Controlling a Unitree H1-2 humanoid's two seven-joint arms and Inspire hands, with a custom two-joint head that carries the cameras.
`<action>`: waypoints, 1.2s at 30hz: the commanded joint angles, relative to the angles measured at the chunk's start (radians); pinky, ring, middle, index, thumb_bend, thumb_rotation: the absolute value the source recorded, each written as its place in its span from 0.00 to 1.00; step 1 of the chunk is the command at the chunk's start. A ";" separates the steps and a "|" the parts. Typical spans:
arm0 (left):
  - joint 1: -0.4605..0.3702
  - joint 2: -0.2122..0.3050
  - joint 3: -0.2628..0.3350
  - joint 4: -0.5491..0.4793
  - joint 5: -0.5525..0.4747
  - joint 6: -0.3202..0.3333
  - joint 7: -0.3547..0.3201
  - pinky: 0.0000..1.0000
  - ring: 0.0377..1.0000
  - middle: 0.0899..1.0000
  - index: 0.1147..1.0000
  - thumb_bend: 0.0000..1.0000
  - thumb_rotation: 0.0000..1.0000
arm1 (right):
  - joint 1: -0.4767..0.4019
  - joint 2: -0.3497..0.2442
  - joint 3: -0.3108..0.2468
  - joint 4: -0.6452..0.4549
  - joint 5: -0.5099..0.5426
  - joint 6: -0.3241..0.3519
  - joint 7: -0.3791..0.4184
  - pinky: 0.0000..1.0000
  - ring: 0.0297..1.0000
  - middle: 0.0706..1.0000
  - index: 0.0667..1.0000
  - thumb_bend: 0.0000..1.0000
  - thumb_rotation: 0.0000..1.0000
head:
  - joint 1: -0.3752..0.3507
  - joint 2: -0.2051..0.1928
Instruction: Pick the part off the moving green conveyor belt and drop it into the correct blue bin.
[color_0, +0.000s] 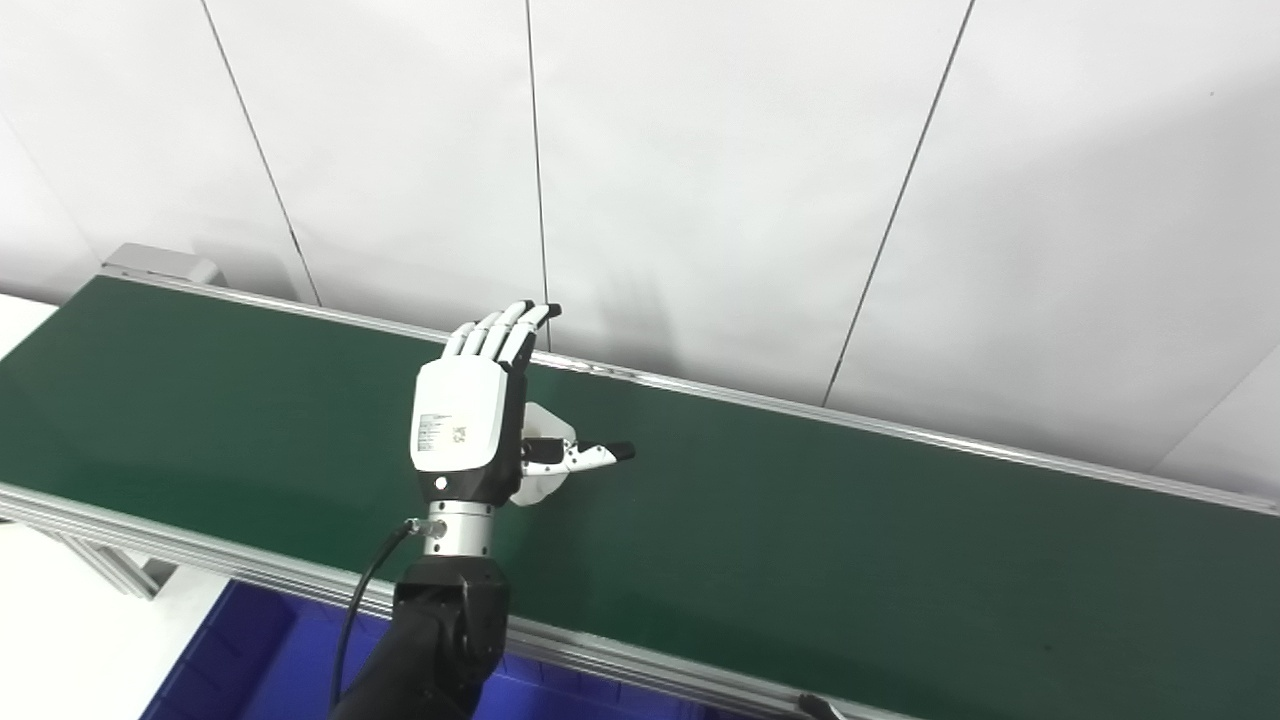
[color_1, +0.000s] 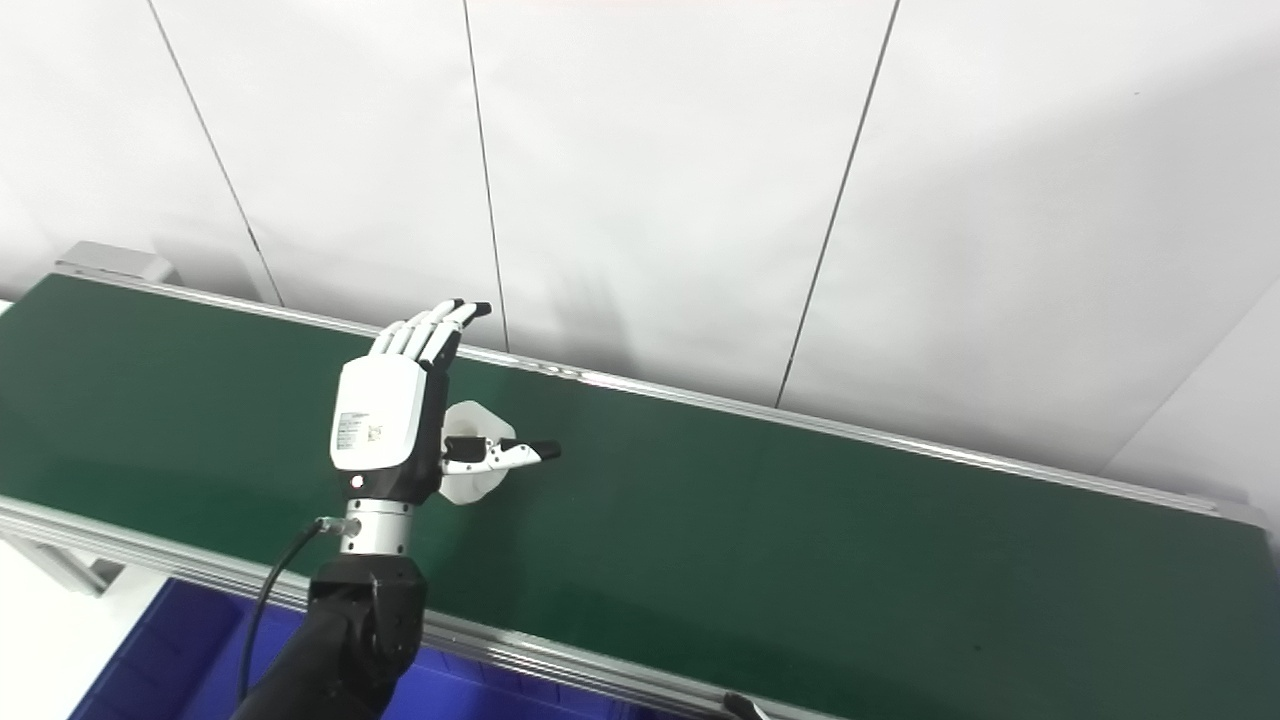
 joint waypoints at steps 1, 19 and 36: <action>0.001 0.008 -0.006 0.000 -0.009 0.004 0.032 0.79 0.80 0.82 0.76 0.89 0.59 | -0.013 0.025 0.008 -0.006 -0.002 -0.037 0.009 0.82 0.86 0.87 0.88 1.00 0.95 | -0.002 0.001; -0.008 0.001 -0.058 0.152 -0.051 0.036 0.073 0.78 0.78 0.79 0.75 0.89 0.57 | -0.001 0.031 0.011 -0.024 0.003 -0.037 0.014 0.83 0.85 0.86 0.88 1.00 0.94 | -0.017 0.010; -0.109 -0.067 -0.077 0.351 -0.208 -0.079 0.248 0.54 0.58 0.64 0.64 0.78 0.05 | 0.006 0.024 0.008 -0.030 0.006 -0.037 0.021 0.83 0.85 0.86 0.88 1.00 0.94 | -0.032 0.013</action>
